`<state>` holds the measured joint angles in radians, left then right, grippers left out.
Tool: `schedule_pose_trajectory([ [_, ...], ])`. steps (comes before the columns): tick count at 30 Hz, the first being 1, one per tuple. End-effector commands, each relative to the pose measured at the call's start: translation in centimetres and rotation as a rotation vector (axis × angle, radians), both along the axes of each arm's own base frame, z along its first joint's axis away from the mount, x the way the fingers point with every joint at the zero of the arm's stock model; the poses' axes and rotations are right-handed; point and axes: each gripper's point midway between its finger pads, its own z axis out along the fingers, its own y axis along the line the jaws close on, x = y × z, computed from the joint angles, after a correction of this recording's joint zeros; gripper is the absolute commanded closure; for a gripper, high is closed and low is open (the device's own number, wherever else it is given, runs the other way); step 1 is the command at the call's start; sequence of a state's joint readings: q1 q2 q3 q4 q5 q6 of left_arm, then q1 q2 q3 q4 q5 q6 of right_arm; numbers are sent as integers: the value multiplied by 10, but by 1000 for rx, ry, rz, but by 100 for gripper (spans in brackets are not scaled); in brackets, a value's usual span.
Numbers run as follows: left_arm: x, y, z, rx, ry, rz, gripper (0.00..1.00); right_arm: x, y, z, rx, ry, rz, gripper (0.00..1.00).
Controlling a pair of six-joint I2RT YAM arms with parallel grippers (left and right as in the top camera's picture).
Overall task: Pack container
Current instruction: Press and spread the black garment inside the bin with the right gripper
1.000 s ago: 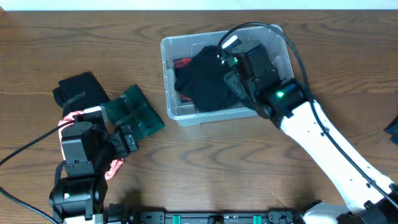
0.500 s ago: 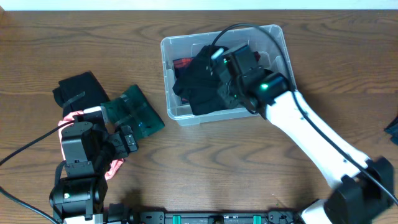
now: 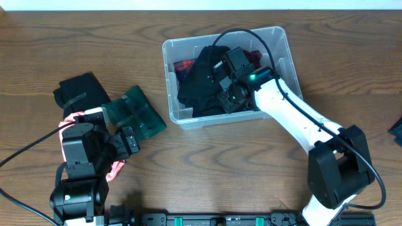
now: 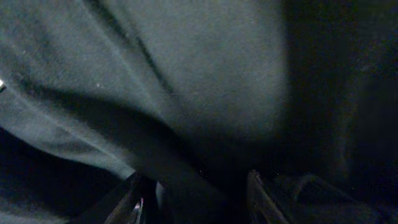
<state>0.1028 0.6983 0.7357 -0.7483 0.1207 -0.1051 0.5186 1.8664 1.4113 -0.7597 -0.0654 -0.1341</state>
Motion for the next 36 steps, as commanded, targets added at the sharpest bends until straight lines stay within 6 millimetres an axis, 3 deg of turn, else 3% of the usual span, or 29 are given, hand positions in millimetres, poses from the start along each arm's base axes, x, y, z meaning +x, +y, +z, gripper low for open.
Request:
schedule_pose_trajectory([
  [1,2,-1,9,-2,-23,0,2,5,-18,-18,-47,21,-50,51],
  [5,2,-1,9,-2,-23,0,2,-1,-25,-20,-78,44,-58,52],
  [9,2,-1,9,-2,-23,0,2,11,-59,-20,-177,2,-295,49],
  [16,2,-1,9,-2,-23,0,2,7,-90,-27,-142,91,-554,44],
  [21,2,-1,9,-2,-23,0,2,-5,-76,-34,-52,190,-473,36],
  [28,2,0,9,-2,-23,0,2,-46,-16,-36,134,338,-159,34],
  [30,2,-1,9,-2,-23,0,2,-45,-8,-35,134,309,-108,31],
  [32,2,-1,9,-2,-23,0,2,-27,-22,-40,21,198,-137,30],
  [34,2,-1,9,-2,-22,0,2,1,-58,-38,-161,39,-287,27],
  [36,2,-1,9,-2,-22,0,2,15,-84,-32,-266,-60,-414,22],
])
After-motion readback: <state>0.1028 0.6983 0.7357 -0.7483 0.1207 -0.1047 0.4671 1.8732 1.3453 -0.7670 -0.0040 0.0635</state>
